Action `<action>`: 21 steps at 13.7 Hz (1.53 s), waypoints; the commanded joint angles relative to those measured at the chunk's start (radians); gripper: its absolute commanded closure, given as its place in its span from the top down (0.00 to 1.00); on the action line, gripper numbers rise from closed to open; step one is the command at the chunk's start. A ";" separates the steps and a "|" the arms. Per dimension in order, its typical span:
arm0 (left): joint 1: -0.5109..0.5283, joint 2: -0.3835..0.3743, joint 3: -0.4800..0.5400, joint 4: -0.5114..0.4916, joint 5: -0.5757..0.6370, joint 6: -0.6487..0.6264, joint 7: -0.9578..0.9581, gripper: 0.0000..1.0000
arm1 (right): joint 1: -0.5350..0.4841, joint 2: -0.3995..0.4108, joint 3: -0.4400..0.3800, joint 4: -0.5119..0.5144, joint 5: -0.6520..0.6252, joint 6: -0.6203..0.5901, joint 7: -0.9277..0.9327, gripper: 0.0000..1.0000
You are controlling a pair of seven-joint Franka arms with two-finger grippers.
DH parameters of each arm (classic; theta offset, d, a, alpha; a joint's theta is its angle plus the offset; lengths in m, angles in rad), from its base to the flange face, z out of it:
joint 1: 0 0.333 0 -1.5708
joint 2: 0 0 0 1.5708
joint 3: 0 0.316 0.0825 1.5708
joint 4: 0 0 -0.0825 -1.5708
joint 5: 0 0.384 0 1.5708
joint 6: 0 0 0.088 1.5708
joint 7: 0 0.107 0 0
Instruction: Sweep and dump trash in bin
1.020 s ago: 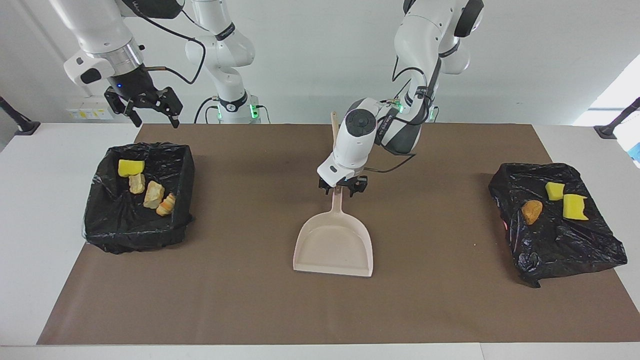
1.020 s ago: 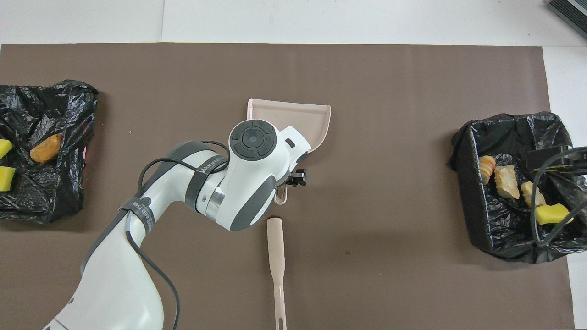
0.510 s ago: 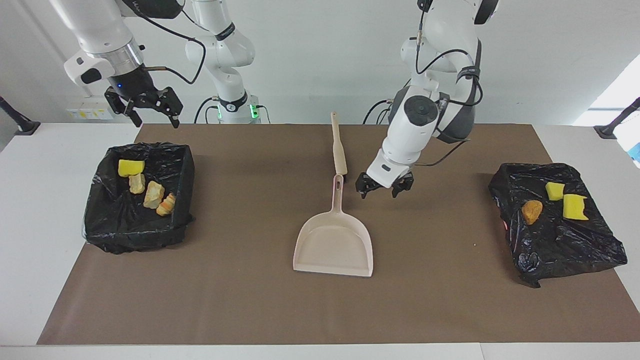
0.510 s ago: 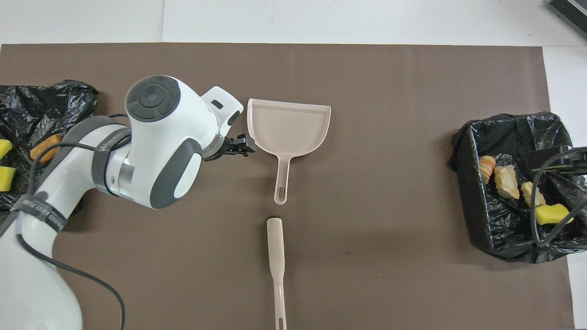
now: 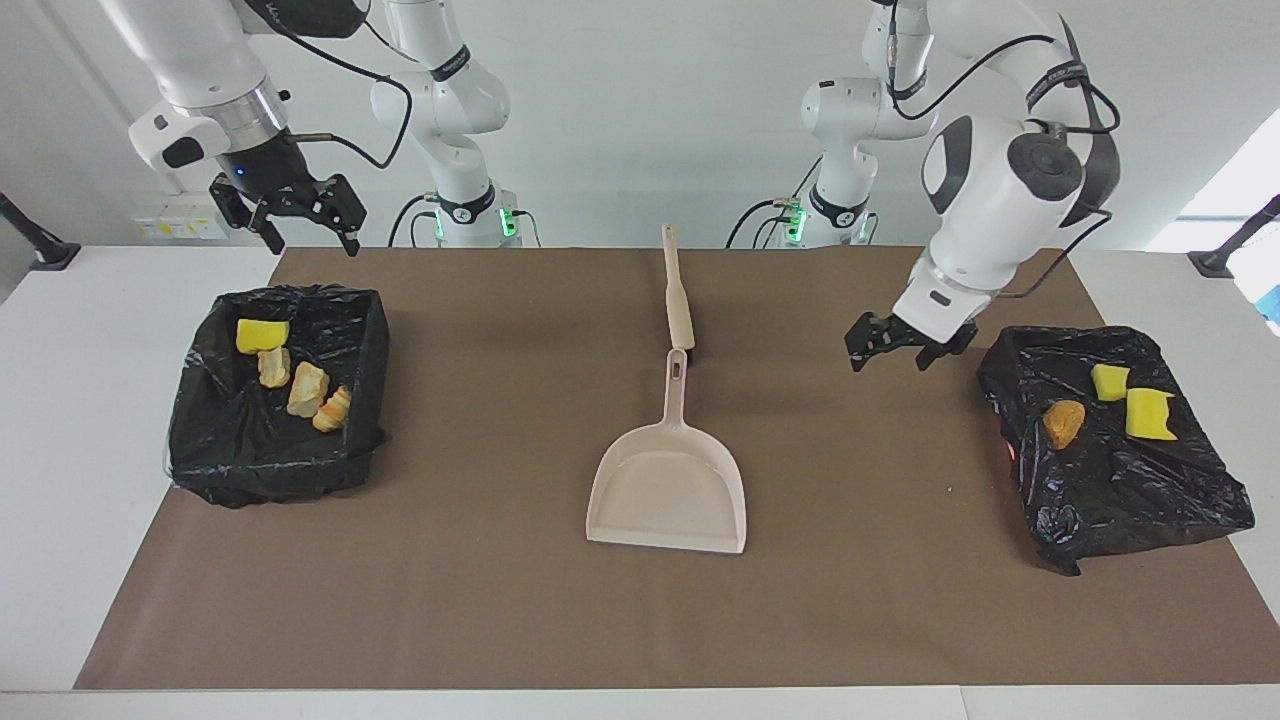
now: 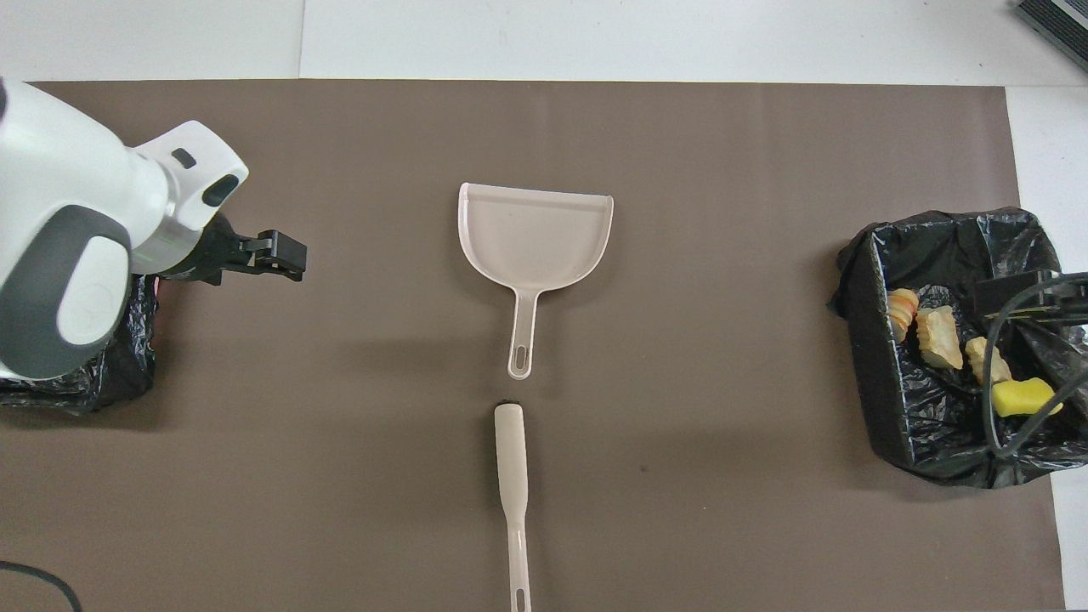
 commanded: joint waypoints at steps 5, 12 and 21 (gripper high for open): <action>0.130 -0.140 -0.005 0.068 -0.002 -0.236 0.130 1.00 | -0.002 -0.020 0.000 -0.021 0.003 0.015 -0.024 1.00; 0.152 -0.198 0.004 0.041 -0.003 -0.258 0.157 1.00 | -0.003 -0.020 0.000 -0.021 0.003 0.015 -0.024 1.00; 0.160 -0.198 0.012 0.042 -0.002 -0.253 0.160 1.00 | -0.003 -0.018 0.000 -0.021 0.003 0.015 -0.024 1.00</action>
